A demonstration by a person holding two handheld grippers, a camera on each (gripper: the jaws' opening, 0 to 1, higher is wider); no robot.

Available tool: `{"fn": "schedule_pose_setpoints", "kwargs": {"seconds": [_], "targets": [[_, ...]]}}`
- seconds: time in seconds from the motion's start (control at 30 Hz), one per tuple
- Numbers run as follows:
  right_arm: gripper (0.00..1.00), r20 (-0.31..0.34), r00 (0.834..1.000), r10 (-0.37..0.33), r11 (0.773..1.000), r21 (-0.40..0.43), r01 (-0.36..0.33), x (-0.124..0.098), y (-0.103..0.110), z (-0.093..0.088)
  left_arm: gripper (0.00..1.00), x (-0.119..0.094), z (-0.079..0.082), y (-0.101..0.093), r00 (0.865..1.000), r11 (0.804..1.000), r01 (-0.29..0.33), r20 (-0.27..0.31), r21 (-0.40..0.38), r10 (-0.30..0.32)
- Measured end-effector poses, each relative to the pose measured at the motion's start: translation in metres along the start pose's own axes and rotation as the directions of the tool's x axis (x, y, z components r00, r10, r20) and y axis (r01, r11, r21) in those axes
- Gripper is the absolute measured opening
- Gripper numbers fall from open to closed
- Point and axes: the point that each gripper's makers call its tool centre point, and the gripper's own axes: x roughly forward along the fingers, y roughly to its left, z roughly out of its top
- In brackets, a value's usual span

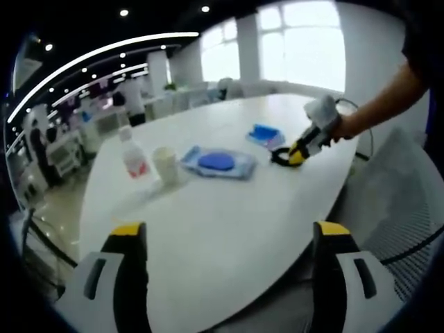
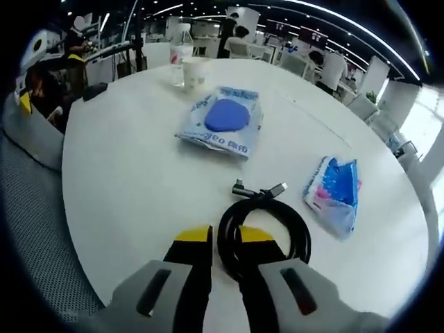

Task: Arrange the tabletop items into an orderly group along one side of the table until the central work area is clear of visible clutter.

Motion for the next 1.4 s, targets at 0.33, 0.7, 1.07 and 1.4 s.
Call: {"fn": "schedule_pose_setpoints", "kwargs": {"seconds": [0.33,0.7,1.07,1.4], "targets": [[0.31,0.051,0.998,-0.029,0.981,0.194,0.019,-0.001,0.000,0.013,0.96,-0.001,0.001,0.001,1.000,1.000,-0.007,0.009,-0.004,0.007],[0.41,0.116,0.992,-0.045,0.945,0.328,0.005,0.007,0.004,0.036,0.98,-0.002,0.006,0.001,1.000,1.000,-0.006,0.031,-0.017,0.007],[0.41,0.140,0.990,-0.036,0.843,0.536,-0.045,0.025,0.016,0.043,0.98,-0.002,0.004,0.003,0.999,1.000,-0.017,0.028,-0.023,0.018],[0.42,0.164,0.986,-0.039,0.742,0.666,-0.081,0.040,0.020,0.051,0.98,-0.002,0.004,0.004,1.000,0.999,-0.023,0.021,-0.025,0.023]]}}
